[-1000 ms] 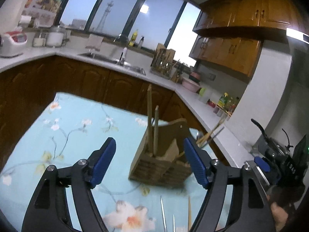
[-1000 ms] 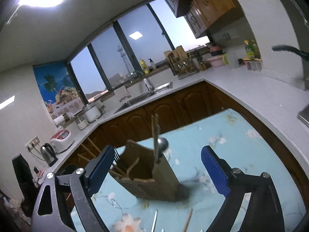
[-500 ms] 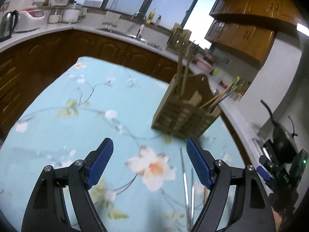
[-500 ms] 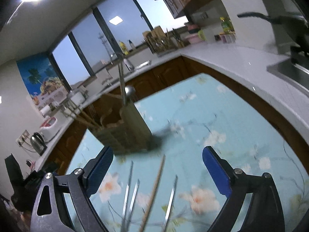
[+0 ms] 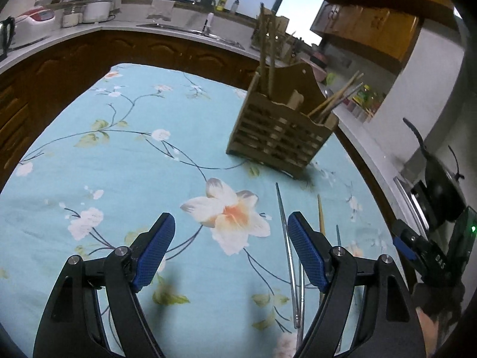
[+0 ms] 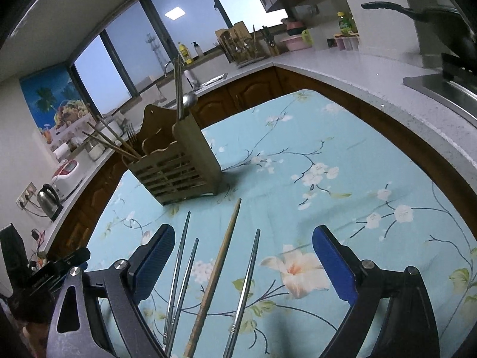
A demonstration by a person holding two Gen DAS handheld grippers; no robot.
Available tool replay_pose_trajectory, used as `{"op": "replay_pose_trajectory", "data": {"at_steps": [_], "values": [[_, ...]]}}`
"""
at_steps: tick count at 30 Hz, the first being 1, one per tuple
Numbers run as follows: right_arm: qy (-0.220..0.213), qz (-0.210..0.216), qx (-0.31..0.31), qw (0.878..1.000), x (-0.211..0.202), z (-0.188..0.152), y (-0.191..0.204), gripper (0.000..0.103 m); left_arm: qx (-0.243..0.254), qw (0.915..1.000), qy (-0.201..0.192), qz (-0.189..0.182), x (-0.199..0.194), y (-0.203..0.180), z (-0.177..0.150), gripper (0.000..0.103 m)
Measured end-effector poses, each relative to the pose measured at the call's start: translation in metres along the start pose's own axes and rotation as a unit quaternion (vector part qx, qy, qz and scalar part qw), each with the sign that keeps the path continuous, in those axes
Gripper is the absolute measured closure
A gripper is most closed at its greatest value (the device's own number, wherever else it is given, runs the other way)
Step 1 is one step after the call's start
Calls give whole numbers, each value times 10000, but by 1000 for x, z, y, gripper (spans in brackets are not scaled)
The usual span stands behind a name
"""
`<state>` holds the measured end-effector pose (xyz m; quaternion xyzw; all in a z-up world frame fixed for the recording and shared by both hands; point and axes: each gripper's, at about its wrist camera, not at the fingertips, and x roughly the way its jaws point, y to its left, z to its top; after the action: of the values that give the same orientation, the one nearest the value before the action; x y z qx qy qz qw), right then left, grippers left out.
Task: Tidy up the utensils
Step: 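Withdraw both open tools from the caddy back to the remaining chopsticks, then grasp a metal chopstick with the left tool while the right tool grasps a wooden chopstick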
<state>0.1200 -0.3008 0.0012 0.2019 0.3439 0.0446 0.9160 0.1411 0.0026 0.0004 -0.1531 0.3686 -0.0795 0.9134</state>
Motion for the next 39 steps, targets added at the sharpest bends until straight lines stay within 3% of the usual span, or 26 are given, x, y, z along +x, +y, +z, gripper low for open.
{"op": "replay_pose_trajectory", "data": {"at_steps": [10, 12, 15, 17, 20, 25, 27, 32, 34, 38, 39], "values": [[296, -50, -239, 9993, 32, 3, 14, 10, 112, 9995, 285, 76, 20, -5, -1, 23], [391, -73, -317, 9987, 43, 4, 17, 25, 119, 9993, 353, 92, 25, -4, 0, 23], [700, -83, -354, 9969, 69, 6, 21, 40, 162, 9989, 435, 95, 33, -5, 2, 23], [871, -100, -398, 9954, 84, 6, 23, 57, 215, 9984, 513, 76, 40, -8, 4, 23], [1166, -74, -420, 9923, 108, 7, 24, 70, 315, 9977, 587, 78, 52, -14, 9, 23], [1443, -288, -593, 9873, 138, 12, 26, 76, 503, 9961, 719, 84, 72, -26, 17, 25], [1425, -396, -763, 9861, 143, 13, 28, 91, 588, 9952, 784, 18, 81, -34, 20, 26], [1511, -317, -715, 9854, 141, 16, 17, 96, 896, 9909, 1001, -128, 110, -61, 29, 40], [1516, -291, -674, 9857, 138, 17, 14, 96, 1057, 9876, 1156, -112, 126, -71, 31, 55], [1500, -158, -426, 9876, 128, 14, 1, 96, 1293, 9816, 1402, -3, 152, -84, 31, 63], [1497, -133, -374, 9879, 128, 16, -2, 96, 1329, 9799, 1485, 9, 159, -86, 31, 72]]}}
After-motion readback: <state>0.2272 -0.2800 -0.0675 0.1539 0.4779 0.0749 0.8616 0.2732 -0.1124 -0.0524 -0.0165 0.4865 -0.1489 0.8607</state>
